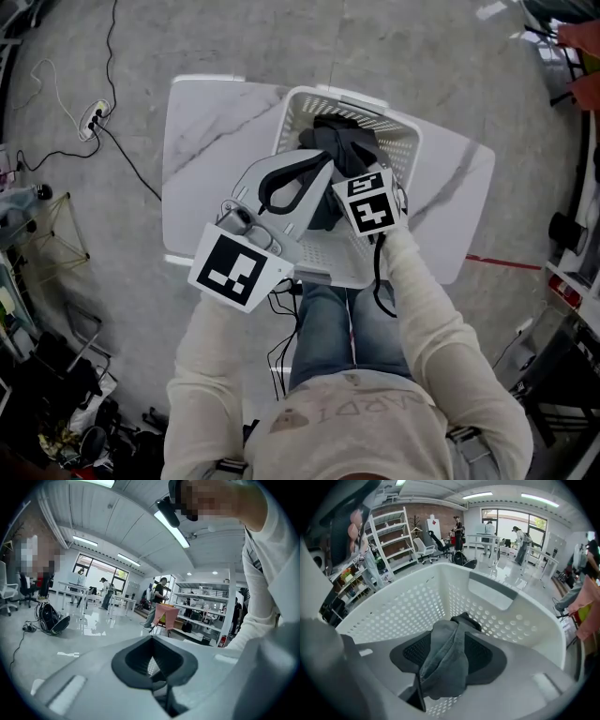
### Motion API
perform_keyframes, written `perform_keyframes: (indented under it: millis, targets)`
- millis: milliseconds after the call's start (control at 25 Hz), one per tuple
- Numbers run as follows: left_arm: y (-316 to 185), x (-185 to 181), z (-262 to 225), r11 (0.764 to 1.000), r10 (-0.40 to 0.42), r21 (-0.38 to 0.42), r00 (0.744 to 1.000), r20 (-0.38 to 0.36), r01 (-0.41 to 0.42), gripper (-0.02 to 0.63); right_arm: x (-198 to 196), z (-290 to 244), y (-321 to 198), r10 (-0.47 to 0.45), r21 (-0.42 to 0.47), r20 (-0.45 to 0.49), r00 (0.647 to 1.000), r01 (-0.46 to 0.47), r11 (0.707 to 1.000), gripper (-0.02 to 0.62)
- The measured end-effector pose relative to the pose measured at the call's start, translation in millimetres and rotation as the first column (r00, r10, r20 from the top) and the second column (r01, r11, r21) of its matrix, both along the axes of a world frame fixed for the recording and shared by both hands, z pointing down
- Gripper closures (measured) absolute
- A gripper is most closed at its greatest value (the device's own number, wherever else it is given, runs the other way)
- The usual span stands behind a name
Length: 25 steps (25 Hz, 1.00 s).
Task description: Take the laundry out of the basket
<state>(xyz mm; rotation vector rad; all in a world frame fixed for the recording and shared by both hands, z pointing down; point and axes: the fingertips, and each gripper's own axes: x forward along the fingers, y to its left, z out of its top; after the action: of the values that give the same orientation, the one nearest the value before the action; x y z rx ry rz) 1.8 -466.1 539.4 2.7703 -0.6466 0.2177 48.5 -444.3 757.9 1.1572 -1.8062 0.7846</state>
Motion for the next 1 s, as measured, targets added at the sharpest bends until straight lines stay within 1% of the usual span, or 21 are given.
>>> perform_keyframes:
  millis: [80,200,400,480,600,720,800,880,1000]
  targets:
    - [-1,-1,1,1.000,0.001,-0.003,1.000,-0.003,-0.001,0.606,-1,9,2,-0.037,-0.032,-0.037,0.999,0.036,0.999,0.309]
    - [-2,-4,4,1.000,0.000,-0.007,1.000,-0.009,0.000,0.606,-2,27,5,-0.098,-0.083,-0.089,0.991,0.091,0.992,0.263]
    - [-4,-6,7,1.000,0.010,-0.005,1.000,-0.008,-0.010,0.606,-1,61,11,-0.200,-0.168,-0.159,0.967,0.173,0.970,0.216]
    - [-6,-7,7,1.000,0.006,-0.009,1.000,-0.011,-0.006,0.606,-1,73,10,-0.216,-0.198,-0.157,0.964,0.184,0.963,0.205]
    - [-8,-10,11,1.000,-0.002,-0.018,1.000,-0.009,0.002,0.606,-5,87,9,-0.205,-0.245,-0.089,0.975,0.178,0.953,0.193]
    - [-11,-12,16,1.000,-0.012,-0.029,1.000,-0.007,0.012,0.606,-6,101,14,-0.168,-0.317,-0.024,0.986,0.152,0.936,0.197]
    - [-13,-14,18,0.999,-0.020,-0.032,1.000,-0.006,0.019,0.606,1,107,21,-0.136,-0.382,-0.019,0.991,0.119,0.916,0.209]
    - [-14,-14,18,0.999,-0.022,-0.028,1.000,0.002,0.022,0.606,9,107,22,-0.119,-0.412,-0.040,0.992,0.092,0.907,0.243]
    - [-13,-12,16,0.999,-0.029,-0.029,1.000,0.007,0.029,0.606,15,101,26,-0.081,-0.415,-0.064,0.995,0.047,0.908,0.319]
